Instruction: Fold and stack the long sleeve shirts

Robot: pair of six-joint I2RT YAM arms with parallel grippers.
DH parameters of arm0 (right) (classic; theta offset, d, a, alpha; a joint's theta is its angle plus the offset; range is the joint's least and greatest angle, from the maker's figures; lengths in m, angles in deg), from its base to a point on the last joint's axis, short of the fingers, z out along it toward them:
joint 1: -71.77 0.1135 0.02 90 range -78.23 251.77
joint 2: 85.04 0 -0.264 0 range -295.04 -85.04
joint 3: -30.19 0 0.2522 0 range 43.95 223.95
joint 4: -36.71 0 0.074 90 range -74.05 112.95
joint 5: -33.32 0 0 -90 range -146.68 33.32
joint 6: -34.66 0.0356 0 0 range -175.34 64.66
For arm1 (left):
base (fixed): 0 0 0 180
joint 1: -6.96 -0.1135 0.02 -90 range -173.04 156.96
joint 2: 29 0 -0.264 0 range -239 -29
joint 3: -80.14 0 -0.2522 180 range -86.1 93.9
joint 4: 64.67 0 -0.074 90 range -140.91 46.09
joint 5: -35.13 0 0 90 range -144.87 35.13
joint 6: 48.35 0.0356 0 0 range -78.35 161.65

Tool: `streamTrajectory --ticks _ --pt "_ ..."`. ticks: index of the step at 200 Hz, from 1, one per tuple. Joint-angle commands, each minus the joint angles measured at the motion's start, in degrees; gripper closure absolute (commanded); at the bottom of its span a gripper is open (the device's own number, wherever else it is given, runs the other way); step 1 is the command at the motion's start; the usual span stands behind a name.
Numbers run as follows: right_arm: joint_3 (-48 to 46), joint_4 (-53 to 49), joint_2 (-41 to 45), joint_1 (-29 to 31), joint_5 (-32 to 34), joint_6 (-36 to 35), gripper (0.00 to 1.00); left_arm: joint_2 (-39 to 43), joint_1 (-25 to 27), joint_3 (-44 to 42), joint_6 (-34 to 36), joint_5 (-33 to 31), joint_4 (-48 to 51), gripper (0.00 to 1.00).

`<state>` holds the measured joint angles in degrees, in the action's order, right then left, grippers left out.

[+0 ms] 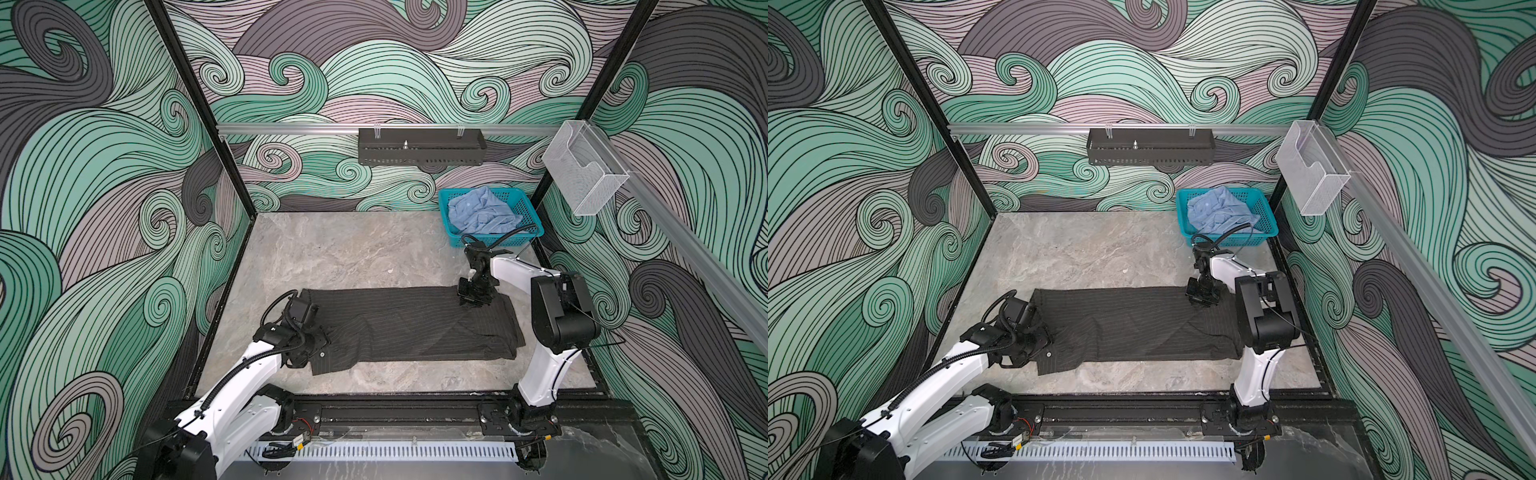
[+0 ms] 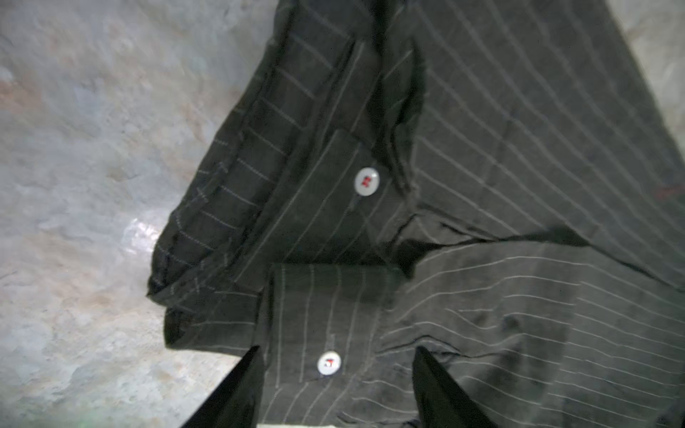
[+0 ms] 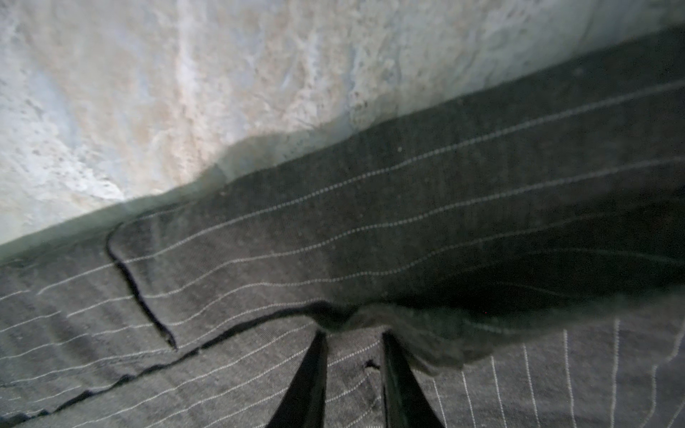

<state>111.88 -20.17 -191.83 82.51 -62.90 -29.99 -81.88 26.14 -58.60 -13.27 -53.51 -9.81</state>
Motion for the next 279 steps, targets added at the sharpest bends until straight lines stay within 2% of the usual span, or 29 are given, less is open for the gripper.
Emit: streamTrajectory --ticks 1,46,62,83,100,113,140,147,188,211,253,271,279 --pt "-0.2 -0.8 0.7 -0.2 0.1 -0.7 0.73 -1.1 -0.9 -1.5 0.6 -0.4 -1.1 0.41" --pt "-0.3 -0.6 0.8 -0.2 -0.4 -0.7 0.74 -3.1 -2.3 -4.3 3.0 -1.8 -7.4 0.50" --pt "-0.3 -0.6 0.7 -0.4 -0.4 -0.7 0.74 -6.1 -2.6 -4.1 3.6 -0.4 -8.9 0.59" --pt "-0.4 -0.4 0.8 -0.4 -0.6 -0.7 0.74 -9.4 -2.8 -2.5 5.0 3.6 -7.6 0.75" --pt "-0.4 -0.3 0.9 -0.4 -0.6 -0.6 0.74 -10.1 -2.8 -2.2 5.1 5.6 -6.5 0.81" --pt "-0.4 -0.2 0.8 -0.4 -0.9 -0.6 0.75 -8.5 -2.8 -1.9 4.9 6.3 -5.4 0.78" --pt "-0.6 -0.2 0.9 -0.4 -0.9 -0.6 0.75 -4.1 -2.7 -0.5 5.0 6.2 -0.8 0.56" --pt "-0.6 -0.1 0.9 -0.4 -1.0 -0.6 0.75 -3.3 -2.8 -1.1 4.9 7.4 -1.4 0.53" --pt "-0.6 0.0 0.9 -0.5 -1.1 -0.5 0.76 -2.2 -2.8 -2.2 4.1 10.0 -3.3 0.54" --pt "-0.5 0.1 0.8 -0.5 -1.5 -0.4 0.76 -2.9 -2.8 -1.2 4.7 11.4 -3.4 0.62" --pt "-0.6 0.3 0.7 -0.5 -1.7 -0.3 0.77 -2.3 -2.8 1.1 5.3 12.0 -1.8 0.91" --pt "-0.7 0.3 0.7 -0.5 -1.8 -0.3 0.77 -1.7 -2.8 3.3 6.2 11.4 -0.1 1.00" --pt "-0.8 0.3 0.7 -0.5 -1.8 -0.3 0.77 -1.7 -2.8 4.7 7.0 10.9 0.7 1.00"
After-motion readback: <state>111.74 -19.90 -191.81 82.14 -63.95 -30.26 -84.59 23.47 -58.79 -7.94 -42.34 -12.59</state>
